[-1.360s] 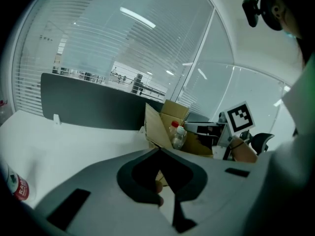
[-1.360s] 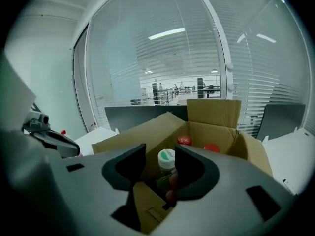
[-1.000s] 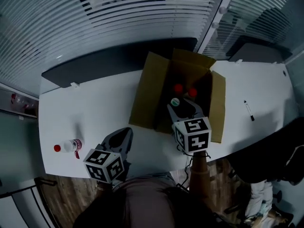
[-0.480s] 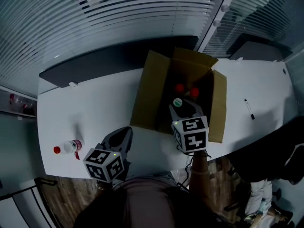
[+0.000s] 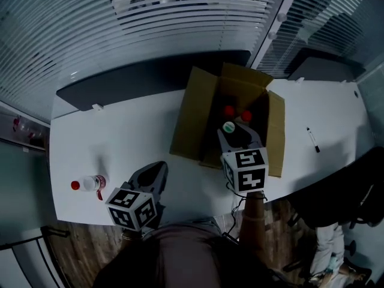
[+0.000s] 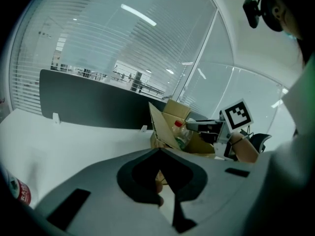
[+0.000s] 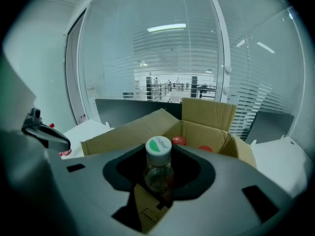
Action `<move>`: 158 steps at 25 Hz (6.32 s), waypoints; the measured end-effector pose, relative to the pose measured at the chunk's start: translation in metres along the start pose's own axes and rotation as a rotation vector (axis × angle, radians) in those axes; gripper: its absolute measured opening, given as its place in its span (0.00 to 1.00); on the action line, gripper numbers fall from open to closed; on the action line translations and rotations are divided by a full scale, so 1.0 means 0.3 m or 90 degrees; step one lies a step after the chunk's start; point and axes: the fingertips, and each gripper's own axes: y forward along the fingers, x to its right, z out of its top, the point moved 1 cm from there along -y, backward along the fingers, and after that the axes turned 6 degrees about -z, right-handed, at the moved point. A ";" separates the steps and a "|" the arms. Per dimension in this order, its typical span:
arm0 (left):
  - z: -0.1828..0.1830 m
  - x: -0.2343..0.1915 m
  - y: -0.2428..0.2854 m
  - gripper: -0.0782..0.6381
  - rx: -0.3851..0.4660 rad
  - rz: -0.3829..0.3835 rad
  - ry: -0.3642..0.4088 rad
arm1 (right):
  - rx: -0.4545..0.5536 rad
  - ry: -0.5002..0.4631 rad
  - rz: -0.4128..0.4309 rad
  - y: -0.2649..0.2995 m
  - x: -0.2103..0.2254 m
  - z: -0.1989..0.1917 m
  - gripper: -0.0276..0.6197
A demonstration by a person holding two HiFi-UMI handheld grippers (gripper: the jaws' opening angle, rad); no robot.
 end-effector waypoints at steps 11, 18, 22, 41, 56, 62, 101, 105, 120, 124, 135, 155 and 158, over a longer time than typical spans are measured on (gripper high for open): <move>0.017 -0.020 -0.102 0.12 0.036 0.000 0.007 | 0.099 -0.011 -0.028 -0.143 -0.030 0.163 0.31; 0.013 -0.023 -0.157 0.12 0.051 -0.005 0.008 | 0.149 -0.023 -0.048 -0.243 -0.048 0.239 0.31; 0.004 -0.019 -0.196 0.12 0.059 -0.011 0.010 | 0.175 -0.030 -0.057 -0.304 -0.071 0.270 0.31; -0.054 -0.018 -0.330 0.12 0.077 -0.050 0.026 | 0.247 -0.057 -0.092 -0.539 -0.216 0.303 0.31; -0.149 0.001 -0.472 0.12 0.079 -0.054 0.033 | 0.264 -0.055 -0.122 -0.684 -0.303 0.245 0.31; -0.180 0.006 -0.518 0.12 0.079 -0.054 0.034 | 0.262 -0.052 -0.122 -0.721 -0.335 0.217 0.31; -0.273 -0.209 -0.882 0.12 0.176 0.144 -0.054 | 0.221 -0.154 0.164 -0.471 -0.918 0.212 0.31; -0.287 -0.241 -0.925 0.12 0.191 0.179 -0.072 | 0.221 -0.170 0.204 -0.444 -0.990 0.229 0.31; -0.330 -0.330 -1.078 0.12 0.247 0.294 -0.128 | 0.198 -0.226 0.333 -0.346 -1.251 0.228 0.31; -0.340 -0.349 -1.112 0.12 0.256 0.318 -0.140 | 0.186 -0.240 0.351 -0.309 -1.308 0.214 0.31; -0.368 -0.397 -1.186 0.12 0.263 0.369 -0.161 | 0.147 -0.252 0.387 -0.203 -1.428 0.150 0.31; -0.402 -0.447 -1.248 0.12 0.247 0.398 -0.167 | 0.110 -0.260 0.405 -0.081 -1.547 0.031 0.31; -0.403 -0.448 -1.242 0.12 0.245 0.395 -0.166 | 0.108 -0.262 0.406 -0.073 -1.549 0.017 0.31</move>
